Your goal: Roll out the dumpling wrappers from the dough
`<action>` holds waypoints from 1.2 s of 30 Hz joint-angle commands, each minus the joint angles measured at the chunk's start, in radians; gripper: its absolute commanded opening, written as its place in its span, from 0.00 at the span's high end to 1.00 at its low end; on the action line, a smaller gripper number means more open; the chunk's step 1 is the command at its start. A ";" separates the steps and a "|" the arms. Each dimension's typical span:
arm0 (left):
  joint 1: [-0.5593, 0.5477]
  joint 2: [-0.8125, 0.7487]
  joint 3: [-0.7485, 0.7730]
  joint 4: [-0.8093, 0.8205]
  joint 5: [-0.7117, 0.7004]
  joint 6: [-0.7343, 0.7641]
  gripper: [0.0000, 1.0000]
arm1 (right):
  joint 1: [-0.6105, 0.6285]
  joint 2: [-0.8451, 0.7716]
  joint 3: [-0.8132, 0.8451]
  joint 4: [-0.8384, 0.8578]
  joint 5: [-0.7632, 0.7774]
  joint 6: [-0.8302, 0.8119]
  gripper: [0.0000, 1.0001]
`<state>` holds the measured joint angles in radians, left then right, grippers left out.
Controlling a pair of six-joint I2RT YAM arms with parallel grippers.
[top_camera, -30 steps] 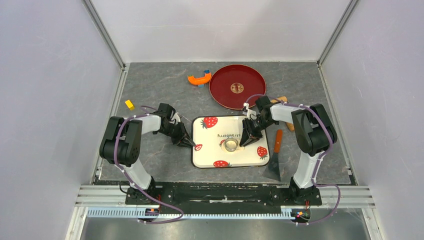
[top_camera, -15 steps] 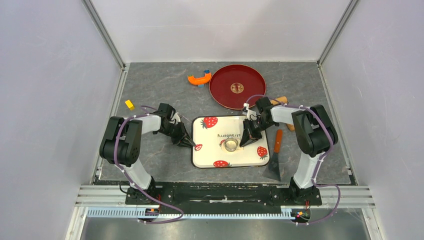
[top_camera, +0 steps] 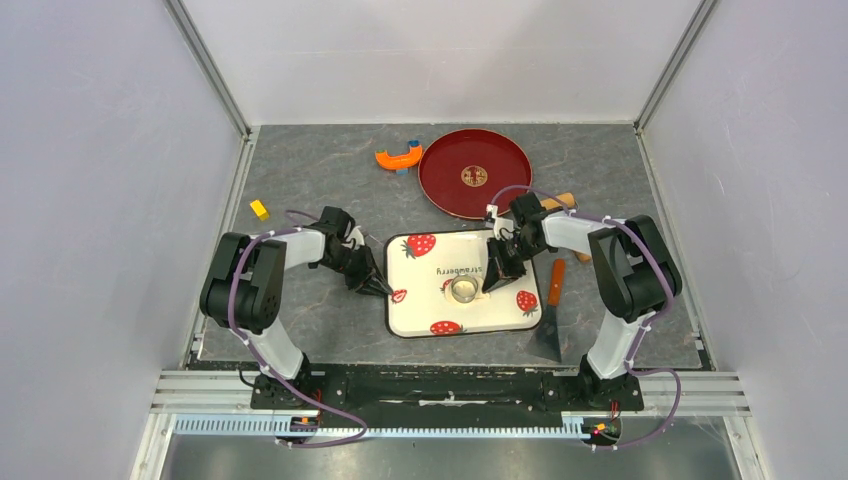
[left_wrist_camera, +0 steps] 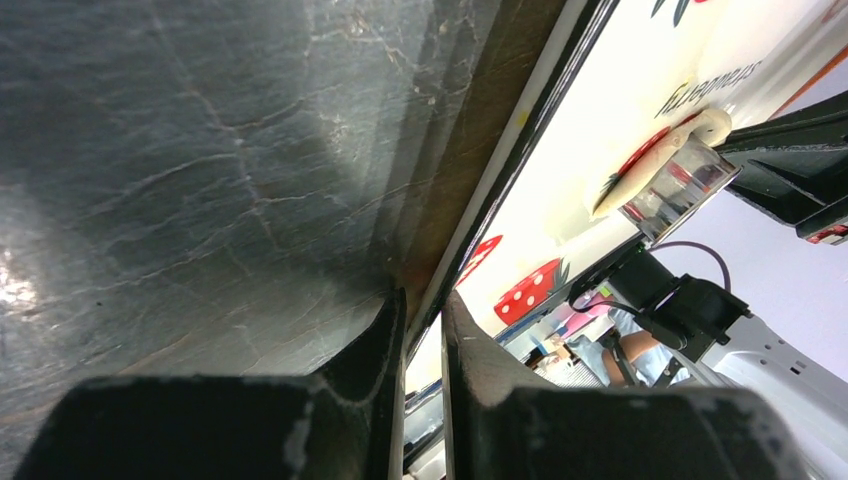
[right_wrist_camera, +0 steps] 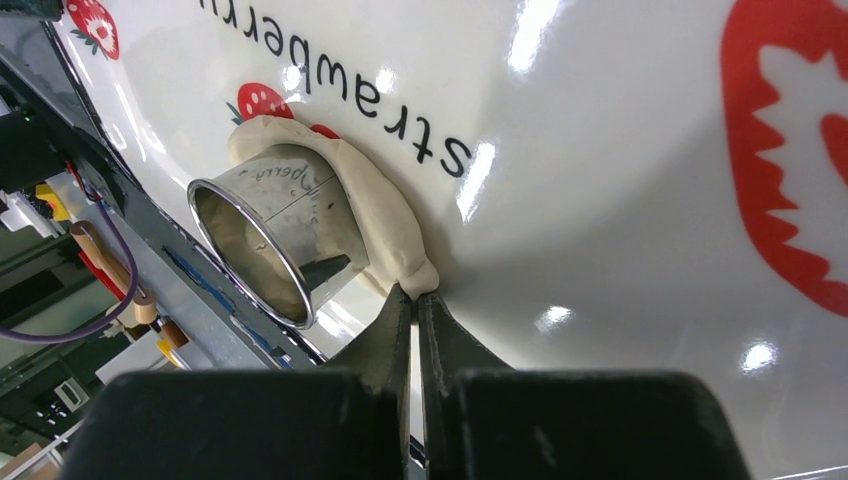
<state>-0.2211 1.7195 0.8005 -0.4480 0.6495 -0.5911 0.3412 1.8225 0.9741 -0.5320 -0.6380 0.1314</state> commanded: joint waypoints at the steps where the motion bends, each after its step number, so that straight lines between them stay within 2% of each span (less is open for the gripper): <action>1: -0.037 0.060 -0.008 -0.010 -0.147 0.022 0.98 | -0.010 0.006 0.011 0.033 0.175 -0.035 1.00; 17: -0.045 0.064 0.015 -0.076 -0.242 0.059 0.98 | -0.048 -0.014 0.052 0.016 0.169 -0.028 1.00; 36: -0.122 0.066 0.160 -0.242 -0.441 0.134 0.98 | -0.065 -0.049 0.103 0.003 0.134 -0.018 1.00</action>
<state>-0.3386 1.7466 0.9382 -0.6128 0.4648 -0.5537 0.2981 1.8202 1.0256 -0.5575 -0.5556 0.1307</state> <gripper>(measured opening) 0.167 0.007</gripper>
